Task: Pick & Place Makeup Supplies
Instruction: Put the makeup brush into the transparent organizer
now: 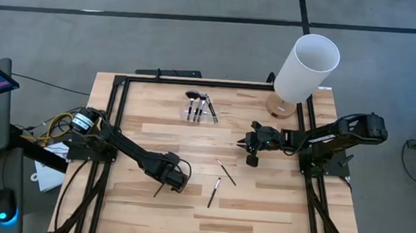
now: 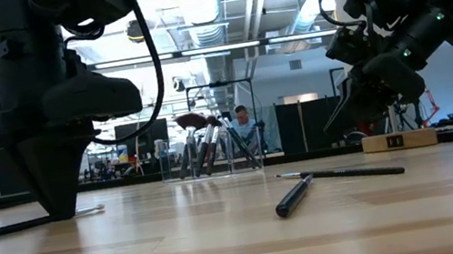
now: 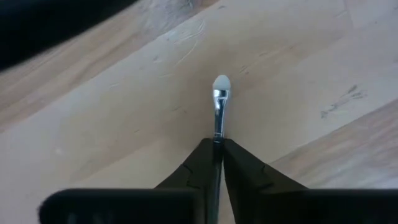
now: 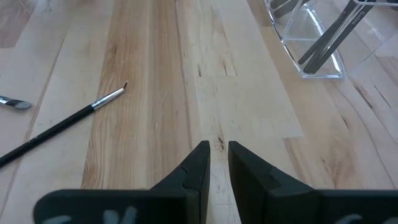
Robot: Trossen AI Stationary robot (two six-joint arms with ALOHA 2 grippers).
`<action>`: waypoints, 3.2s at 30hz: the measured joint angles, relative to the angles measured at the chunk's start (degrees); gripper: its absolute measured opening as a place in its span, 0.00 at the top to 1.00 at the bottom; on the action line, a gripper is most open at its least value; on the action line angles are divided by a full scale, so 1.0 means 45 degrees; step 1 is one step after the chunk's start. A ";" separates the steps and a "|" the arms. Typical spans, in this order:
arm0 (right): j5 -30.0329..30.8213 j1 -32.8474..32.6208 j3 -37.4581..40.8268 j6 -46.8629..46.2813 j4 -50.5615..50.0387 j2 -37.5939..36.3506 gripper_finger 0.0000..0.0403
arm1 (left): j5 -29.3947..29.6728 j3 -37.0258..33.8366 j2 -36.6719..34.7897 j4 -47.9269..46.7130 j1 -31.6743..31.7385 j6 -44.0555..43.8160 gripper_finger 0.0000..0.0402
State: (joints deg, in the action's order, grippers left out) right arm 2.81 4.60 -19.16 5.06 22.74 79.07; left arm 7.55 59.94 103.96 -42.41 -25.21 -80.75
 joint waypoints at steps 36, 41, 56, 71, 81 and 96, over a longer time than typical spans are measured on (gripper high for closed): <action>-0.0974 0.0005 0.0000 -0.0079 0.1068 0.0000 0.87 | 0.8420 -0.0024 -0.2925 0.7001 0.2213 0.7009 0.96; -0.3160 0.0014 0.0000 -0.0689 0.3578 0.0000 0.87 | 0.8423 -0.0024 -0.2909 0.9146 0.2475 0.9092 0.96; -0.6637 0.0849 -0.0529 -0.4262 0.8971 -0.0005 0.74 | 0.6225 -0.2942 -0.2901 1.9267 0.2488 1.3439 0.96; -0.6241 0.0165 -0.2302 -0.3030 0.6385 -0.0005 0.68 | 0.3570 -0.3220 -0.2909 2.0867 0.3167 1.4849 0.96; -0.5935 0.0170 -0.2302 -0.3016 0.6562 -0.0005 0.70 | 0.2887 -0.3220 -0.2909 2.1135 0.3201 1.5448 0.96; -0.5928 0.0136 -0.2302 -0.3026 0.6743 -0.0005 0.70 | 0.2415 -0.2942 -0.1340 2.3103 0.3402 1.5808 0.96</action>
State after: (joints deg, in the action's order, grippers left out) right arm -23.87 5.21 -29.52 -8.56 53.08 79.05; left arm 18.42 46.70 97.93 61.55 -9.90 -9.62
